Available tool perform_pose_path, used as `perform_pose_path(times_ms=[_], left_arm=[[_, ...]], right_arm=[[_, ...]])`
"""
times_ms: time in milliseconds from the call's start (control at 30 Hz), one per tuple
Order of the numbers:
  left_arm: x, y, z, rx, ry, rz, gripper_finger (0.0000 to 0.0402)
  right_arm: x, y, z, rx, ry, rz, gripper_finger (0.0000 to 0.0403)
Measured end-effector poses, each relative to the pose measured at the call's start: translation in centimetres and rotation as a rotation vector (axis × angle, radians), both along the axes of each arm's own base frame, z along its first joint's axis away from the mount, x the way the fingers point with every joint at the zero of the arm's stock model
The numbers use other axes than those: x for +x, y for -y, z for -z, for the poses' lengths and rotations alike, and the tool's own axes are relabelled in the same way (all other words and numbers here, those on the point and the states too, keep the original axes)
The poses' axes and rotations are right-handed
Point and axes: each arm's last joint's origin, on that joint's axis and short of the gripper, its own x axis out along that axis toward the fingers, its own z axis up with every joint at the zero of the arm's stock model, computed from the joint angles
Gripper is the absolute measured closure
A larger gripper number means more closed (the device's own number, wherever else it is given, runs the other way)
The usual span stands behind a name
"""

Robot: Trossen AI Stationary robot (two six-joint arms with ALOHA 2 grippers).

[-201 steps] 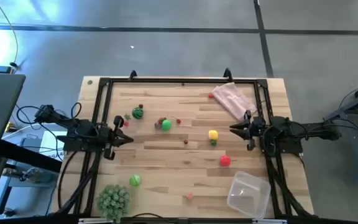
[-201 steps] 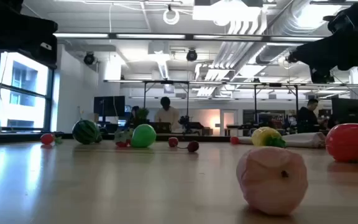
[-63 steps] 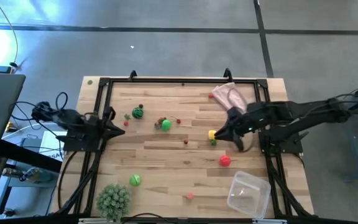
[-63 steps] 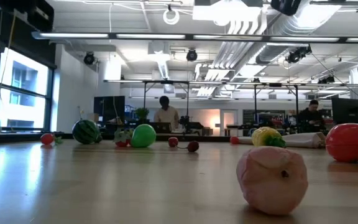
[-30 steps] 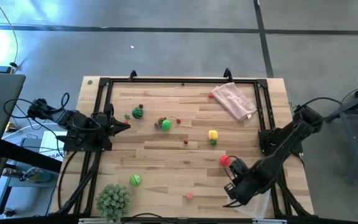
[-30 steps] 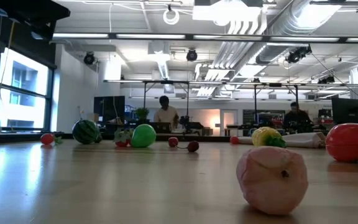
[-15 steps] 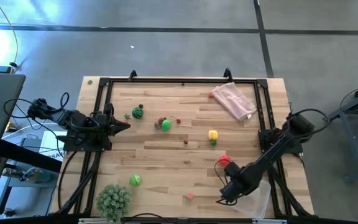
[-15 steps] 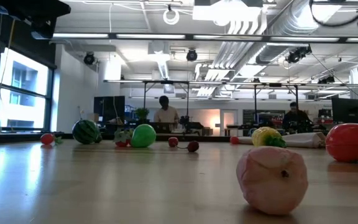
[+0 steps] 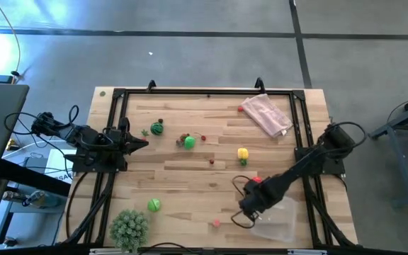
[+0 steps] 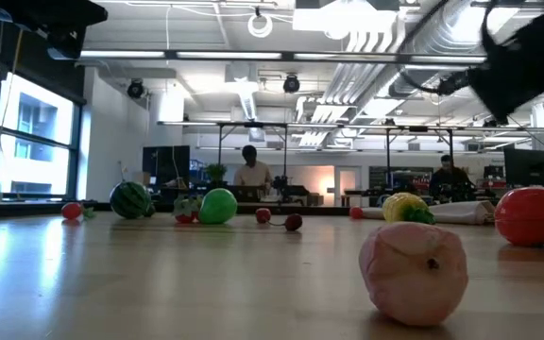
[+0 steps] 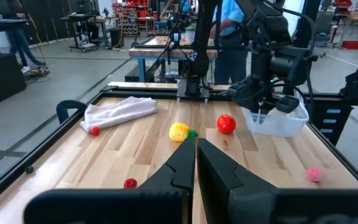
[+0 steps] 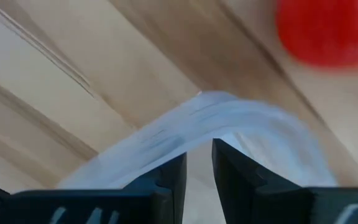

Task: Pick and placing Produce into tupperware
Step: Prepare the transparent container to the center of the table

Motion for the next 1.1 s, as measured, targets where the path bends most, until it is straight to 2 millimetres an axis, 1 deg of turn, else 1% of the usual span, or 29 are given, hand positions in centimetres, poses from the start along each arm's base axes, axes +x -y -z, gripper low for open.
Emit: perform_pose_path(times_ms=[167,267,633,867,1100], left_arm=[[0.0,0.0,0.0,-0.001,0.0,0.0,0.0394],[0.0,0.0,0.0,-0.001,0.0,0.0,0.0394],[-0.1,0.0,0.5,-0.048,-0.04,-0.009,0.0394],[-0.1,0.0,0.6,-0.057,-0.043,-0.011,0.0394],[-0.1,0.0,0.6,-0.057,-0.043,-0.011,0.0394]], right_arm=[[2.1,1.2,-0.1,0.043,0.13,-0.054,0.0336],[2.9,1.7,-0.2,0.057,0.185,-0.086,0.0336],[5.3,5.2,-0.5,0.053,0.304,-0.164,0.0336],[6.4,7.7,-0.5,0.011,0.35,-0.188,0.0336],[7.7,9.8,-0.8,-0.02,0.45,-0.209,0.0336]])
